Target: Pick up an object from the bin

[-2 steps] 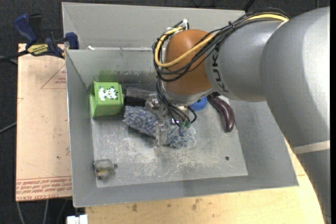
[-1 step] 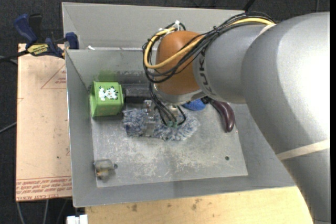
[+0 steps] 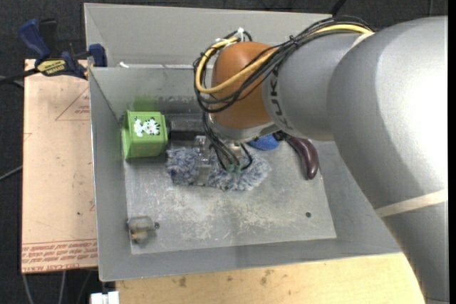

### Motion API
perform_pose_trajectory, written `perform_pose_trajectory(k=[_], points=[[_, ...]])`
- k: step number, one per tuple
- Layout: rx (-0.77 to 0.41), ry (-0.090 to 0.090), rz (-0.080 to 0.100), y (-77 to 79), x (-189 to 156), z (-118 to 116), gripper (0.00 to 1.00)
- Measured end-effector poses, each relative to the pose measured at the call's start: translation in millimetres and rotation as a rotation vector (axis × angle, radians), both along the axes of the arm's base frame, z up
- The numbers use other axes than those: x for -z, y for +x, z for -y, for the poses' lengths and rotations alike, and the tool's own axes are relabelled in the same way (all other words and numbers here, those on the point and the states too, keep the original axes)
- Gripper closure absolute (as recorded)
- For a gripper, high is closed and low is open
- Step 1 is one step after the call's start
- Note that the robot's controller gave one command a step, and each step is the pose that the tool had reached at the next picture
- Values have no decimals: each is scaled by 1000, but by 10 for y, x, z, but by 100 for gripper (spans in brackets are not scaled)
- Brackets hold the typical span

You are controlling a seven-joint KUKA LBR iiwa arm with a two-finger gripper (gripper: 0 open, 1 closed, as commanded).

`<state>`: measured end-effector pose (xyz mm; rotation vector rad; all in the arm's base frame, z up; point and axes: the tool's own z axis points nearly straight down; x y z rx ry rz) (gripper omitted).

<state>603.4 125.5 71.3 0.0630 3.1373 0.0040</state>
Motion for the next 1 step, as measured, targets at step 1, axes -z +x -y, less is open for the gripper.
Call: perform_pose_trajectory(k=[1], points=[[-160,-3,0,38,-14,-34,100]])
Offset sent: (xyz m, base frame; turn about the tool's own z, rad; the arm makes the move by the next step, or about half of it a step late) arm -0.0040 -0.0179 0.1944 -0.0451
